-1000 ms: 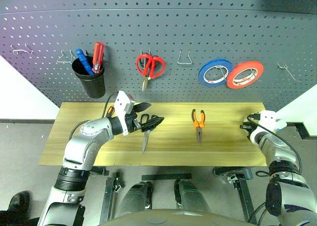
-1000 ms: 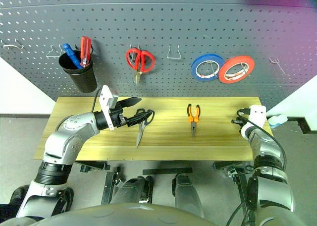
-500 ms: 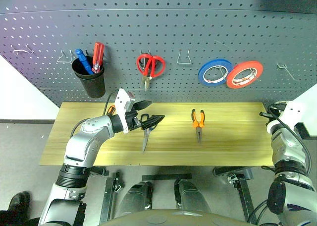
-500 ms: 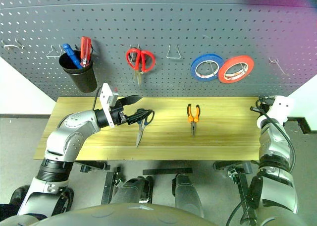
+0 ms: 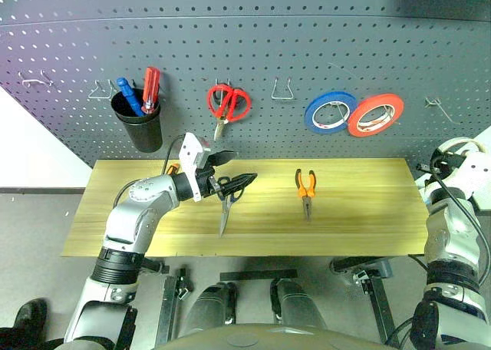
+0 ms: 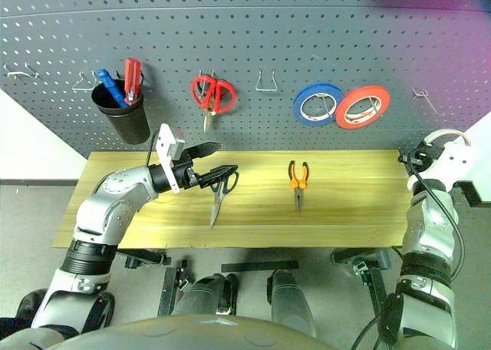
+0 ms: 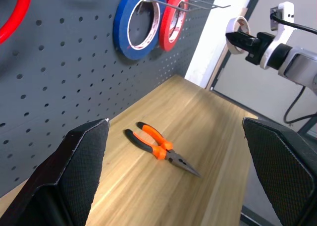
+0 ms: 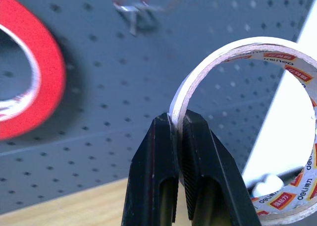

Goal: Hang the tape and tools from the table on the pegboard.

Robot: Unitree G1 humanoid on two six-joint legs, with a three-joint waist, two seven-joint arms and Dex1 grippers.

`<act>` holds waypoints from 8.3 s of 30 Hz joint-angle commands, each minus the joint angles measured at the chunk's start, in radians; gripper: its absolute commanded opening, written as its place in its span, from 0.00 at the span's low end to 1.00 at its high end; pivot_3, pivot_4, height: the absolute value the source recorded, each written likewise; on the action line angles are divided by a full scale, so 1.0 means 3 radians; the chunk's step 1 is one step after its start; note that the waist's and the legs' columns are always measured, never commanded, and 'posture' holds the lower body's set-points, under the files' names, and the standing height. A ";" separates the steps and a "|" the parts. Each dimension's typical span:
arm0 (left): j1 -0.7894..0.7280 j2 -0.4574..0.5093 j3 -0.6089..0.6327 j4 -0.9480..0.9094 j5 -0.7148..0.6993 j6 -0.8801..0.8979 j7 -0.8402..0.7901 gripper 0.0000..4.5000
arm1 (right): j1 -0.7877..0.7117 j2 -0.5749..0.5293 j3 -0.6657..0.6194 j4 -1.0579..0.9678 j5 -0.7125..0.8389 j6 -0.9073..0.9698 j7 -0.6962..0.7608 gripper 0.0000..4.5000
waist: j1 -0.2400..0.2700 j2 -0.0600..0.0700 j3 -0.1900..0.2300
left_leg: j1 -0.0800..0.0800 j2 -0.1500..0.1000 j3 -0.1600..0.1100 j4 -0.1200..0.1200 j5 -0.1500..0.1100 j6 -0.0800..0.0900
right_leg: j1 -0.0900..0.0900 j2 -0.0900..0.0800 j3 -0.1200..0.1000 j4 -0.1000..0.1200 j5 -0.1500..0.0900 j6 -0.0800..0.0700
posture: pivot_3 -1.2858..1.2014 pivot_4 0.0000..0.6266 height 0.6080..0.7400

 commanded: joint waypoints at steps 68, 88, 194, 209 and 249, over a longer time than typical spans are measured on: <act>0.0181 0.0200 0.0224 -0.0412 -0.0388 0.0177 -0.0039 1.00 | -0.0409 -0.0103 0.0242 0.0559 0.0148 -0.0149 0.1122 0.99 | -0.0075 0.0006 -0.0014 | 0.0006 0.0003 0.0002 0.0047 0.0014 -0.0004 | 0.0004 0.0006 0.0002 0.0051 0.0014 -0.0004 | 0.51 0.24 1.00; 0.0435 0.0467 0.0418 -0.0406 -0.0375 0.0105 -0.0031 1.00 | -0.0047 0.0613 0.0994 -0.0876 0.0058 0.1764 0.0451 0.99 | -0.0068 0.0007 -0.0014 | 0.0005 0.0008 0.0002 0.0046 0.0013 -0.0004 | -0.0001 0.0005 0.0003 0.0051 0.0015 -0.0008 | 0.52 0.28 1.00; 0.0802 0.0339 0.0434 -0.1031 -0.0522 0.0303 0.0433 1.00 | -0.1827 0.1113 0.1133 0.1635 -0.0862 0.2918 -0.0826 0.66 | 0.0035 -0.0008 0.0031 | -0.0011 0.0008 -0.0001 -0.0025 0.0013 -0.0003 | -0.0021 0.0000 -0.0003 -0.0012 0.0014 -0.0012 | 0.58 0.38 1.00; 0.0795 0.0362 0.0457 -0.1059 -0.0576 0.0336 0.0458 1.00 | -0.1827 0.1056 0.1167 0.1686 -0.0864 0.2898 -0.0664 0.47 | 0.0035 -0.0020 0.0046 | -0.0011 0.0008 -0.0002 -0.0025 0.0012 -0.0003 | -0.0021 -0.0001 -0.0003 -0.0013 0.0012 -0.0015 | 0.58 0.39 1.00; 0.0514 0.0356 0.0407 -0.0710 -0.0494 0.0238 0.0235 1.00 | -0.0155 0.0674 0.0851 -0.1376 0.0098 0.2782 0.0990 0.47 | 0.0036 -0.0024 0.0063 | -0.0050 0.0007 -0.0003 -0.0062 0.0017 -0.0012 | -0.0057 -0.0001 -0.0009 -0.0052 0.0016 -0.0011 | 0.53 0.30 1.00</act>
